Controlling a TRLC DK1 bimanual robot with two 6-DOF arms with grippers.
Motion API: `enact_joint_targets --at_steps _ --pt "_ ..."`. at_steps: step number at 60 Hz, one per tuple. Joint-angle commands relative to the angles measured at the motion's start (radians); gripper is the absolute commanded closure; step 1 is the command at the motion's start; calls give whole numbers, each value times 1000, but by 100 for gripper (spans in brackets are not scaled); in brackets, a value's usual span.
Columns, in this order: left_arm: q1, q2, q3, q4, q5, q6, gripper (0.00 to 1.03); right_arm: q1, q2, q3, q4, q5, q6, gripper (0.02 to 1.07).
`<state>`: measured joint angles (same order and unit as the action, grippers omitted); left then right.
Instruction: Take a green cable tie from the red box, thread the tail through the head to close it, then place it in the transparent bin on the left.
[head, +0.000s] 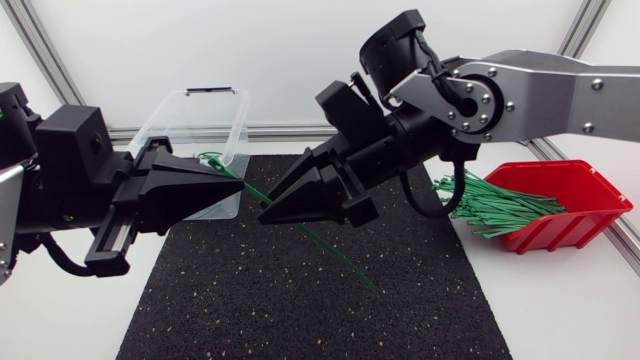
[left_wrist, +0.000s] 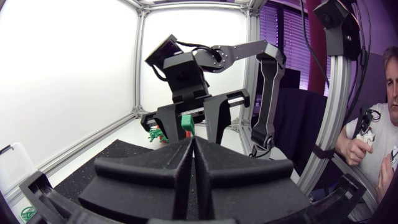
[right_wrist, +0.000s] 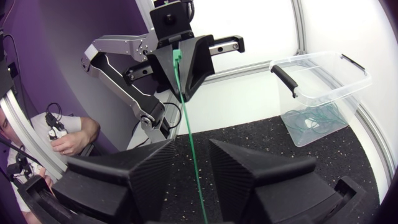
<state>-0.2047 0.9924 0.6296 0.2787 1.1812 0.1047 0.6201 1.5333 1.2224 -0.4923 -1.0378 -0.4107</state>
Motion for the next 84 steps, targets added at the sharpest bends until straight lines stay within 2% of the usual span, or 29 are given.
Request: enact_joint_targets --at_steps 1,10,23,39,42,46,53,56,67,76,81,84 --pt "27 -15 44 -19 11 -14 100 6 -53 -35 17 44 16 43" --pt "45 -26 58 -70 11 -14 100 23 -94 -55 41 177 19 43" --pt "44 -29 96 -197 9 -14 100 110 -142 -107 104 410 21 43" --pt "14 -28 134 -328 -137 -10 100 196 -206 -149 169 631 50 43" --pt "-13 -24 148 -365 -193 -5 100 207 -219 -155 178 659 56 43" --pt "-22 -18 165 -411 -210 16 100 214 -228 -161 179 680 58 43" --pt "-36 -5 188 -437 -255 15 100 245 -237 -179 201 756 61 45" --pt "-42 -1 200 -454 -259 13 100 265 -237 -185 213 795 61 48" --pt "-65 -6 193 -458 -287 -5 100 329 -228 -215 278 952 56 48" --pt "-68 -8 179 -452 -295 -10 100 365 -210 -222 317 1058 49 62" --pt "-68 -9 176 -449 -298 -16 100 368 -199 -224 330 1085 49 64" --pt "-73 -9 173 -443 -298 -20 100 369 -194 -225 333 1093 49 69"
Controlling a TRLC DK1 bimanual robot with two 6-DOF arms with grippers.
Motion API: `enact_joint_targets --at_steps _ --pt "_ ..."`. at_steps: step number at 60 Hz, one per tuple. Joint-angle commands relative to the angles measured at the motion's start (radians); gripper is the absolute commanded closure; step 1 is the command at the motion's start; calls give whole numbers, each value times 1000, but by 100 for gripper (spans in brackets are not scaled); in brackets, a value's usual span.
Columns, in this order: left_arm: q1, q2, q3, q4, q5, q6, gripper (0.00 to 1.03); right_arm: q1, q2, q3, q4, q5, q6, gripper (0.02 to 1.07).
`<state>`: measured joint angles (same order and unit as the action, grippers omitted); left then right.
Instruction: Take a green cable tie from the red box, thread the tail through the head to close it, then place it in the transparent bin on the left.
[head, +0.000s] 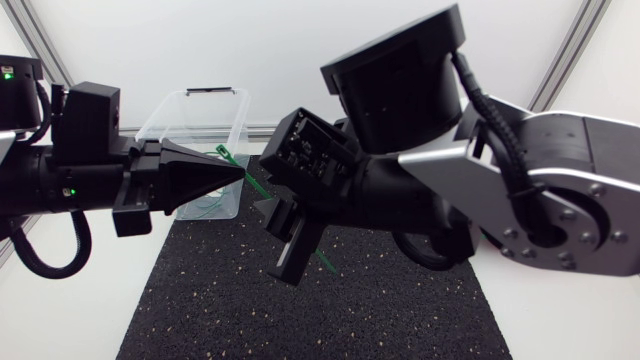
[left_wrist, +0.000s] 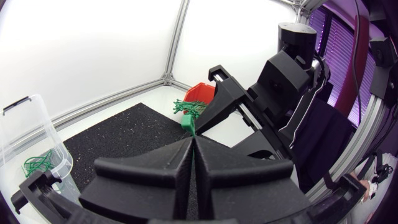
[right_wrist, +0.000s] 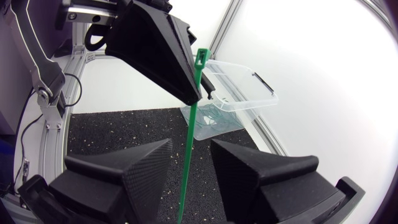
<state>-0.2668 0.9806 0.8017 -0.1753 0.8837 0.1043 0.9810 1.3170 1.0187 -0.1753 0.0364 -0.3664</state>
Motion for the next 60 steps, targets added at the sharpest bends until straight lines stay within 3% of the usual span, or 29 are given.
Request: enact_joint_targets --at_steps 1,25,60 --pt "-11 1 -1 14 0 -21 100 8 24 -22 16 19 4 70" --pt "-20 6 -18 76 -14 -69 100 31 33 -14 11 17 4 101" --pt "-41 3 -52 145 -22 -123 87 41 33 -11 5 10 12 101"
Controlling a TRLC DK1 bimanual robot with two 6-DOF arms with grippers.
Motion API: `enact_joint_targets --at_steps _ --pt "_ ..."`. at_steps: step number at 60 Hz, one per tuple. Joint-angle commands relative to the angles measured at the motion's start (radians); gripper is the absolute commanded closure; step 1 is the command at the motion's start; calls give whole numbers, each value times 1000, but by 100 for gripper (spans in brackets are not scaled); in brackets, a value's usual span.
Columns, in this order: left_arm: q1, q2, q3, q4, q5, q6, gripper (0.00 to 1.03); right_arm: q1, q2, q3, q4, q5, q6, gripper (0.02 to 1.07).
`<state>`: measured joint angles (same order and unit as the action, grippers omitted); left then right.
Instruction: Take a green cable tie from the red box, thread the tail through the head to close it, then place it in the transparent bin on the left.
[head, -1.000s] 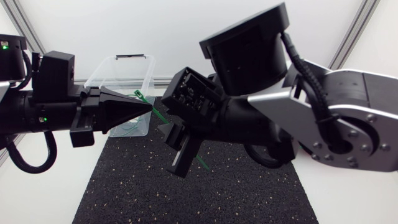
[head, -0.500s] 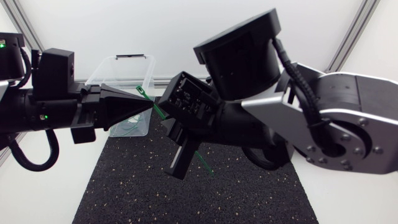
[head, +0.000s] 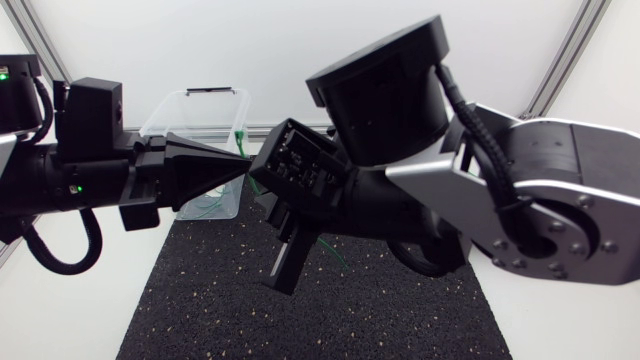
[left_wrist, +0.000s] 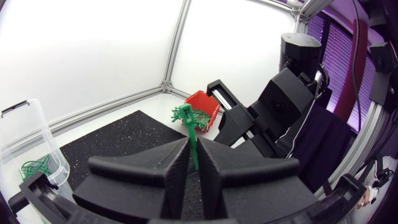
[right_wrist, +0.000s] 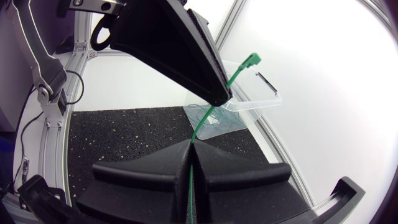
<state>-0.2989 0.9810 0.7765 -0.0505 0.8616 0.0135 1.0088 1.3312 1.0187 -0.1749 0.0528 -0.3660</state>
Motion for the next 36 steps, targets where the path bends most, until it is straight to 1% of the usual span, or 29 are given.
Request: enact_joint_targets --at_steps 1,6,22,33,36 --pt "-9 -1 -26 21 1 -32 87 13 19 -11 5 -8 12 101" --pt "-14 -4 -31 28 1 -35 84 13 14 -12 5 -10 13 101" --pt "-22 -7 -39 34 1 -35 84 -3 5 -17 9 -11 33 101" --pt "-20 -44 -69 57 2 -46 84 -72 -3 -11 8 -79 70 101" --pt "-22 -51 -80 72 2 -49 80 -78 -6 -9 8 -82 75 101"
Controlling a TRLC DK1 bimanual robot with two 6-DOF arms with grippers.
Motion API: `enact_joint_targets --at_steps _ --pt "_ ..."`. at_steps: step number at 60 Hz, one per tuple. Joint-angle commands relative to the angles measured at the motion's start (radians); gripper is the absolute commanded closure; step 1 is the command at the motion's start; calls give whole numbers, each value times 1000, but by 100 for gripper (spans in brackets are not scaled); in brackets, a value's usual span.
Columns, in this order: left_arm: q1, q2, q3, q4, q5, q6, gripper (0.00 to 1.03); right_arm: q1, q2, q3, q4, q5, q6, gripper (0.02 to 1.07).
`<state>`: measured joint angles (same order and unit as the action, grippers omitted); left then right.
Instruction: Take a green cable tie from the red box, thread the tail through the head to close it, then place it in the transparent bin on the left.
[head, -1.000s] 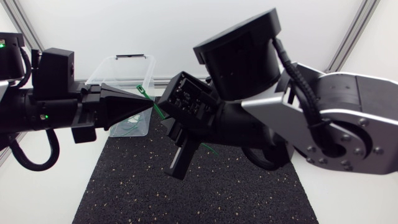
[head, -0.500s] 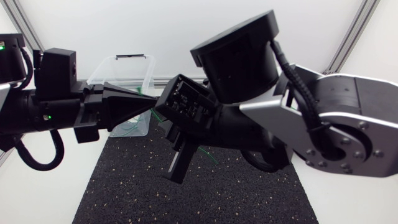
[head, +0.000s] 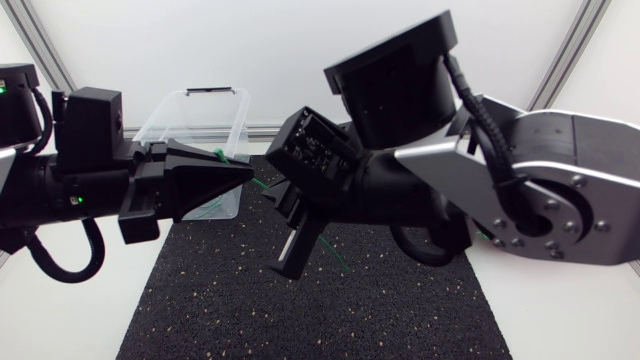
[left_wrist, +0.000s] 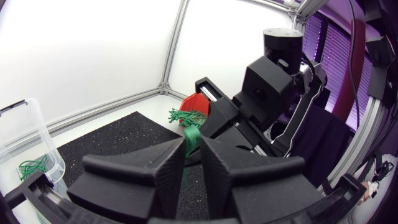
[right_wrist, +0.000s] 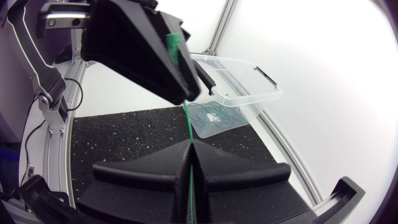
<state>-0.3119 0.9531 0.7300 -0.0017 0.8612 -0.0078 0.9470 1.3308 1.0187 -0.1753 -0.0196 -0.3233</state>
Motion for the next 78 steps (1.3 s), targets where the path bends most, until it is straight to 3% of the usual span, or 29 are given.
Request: enact_joint_targets --at_steps 1,36,67,78 --pt "-10 -25 -37 25 2 -27 79 -17 -5 -9 8 -11 32 101" --pt "7 -1 -63 147 12 -40 69 -90 -31 6 -30 -235 89 101" --pt "7 18 -50 180 13 -52 69 -117 -47 6 -33 -321 115 101" --pt "-7 13 -49 181 13 -64 64 -120 -41 6 -33 -332 116 101"
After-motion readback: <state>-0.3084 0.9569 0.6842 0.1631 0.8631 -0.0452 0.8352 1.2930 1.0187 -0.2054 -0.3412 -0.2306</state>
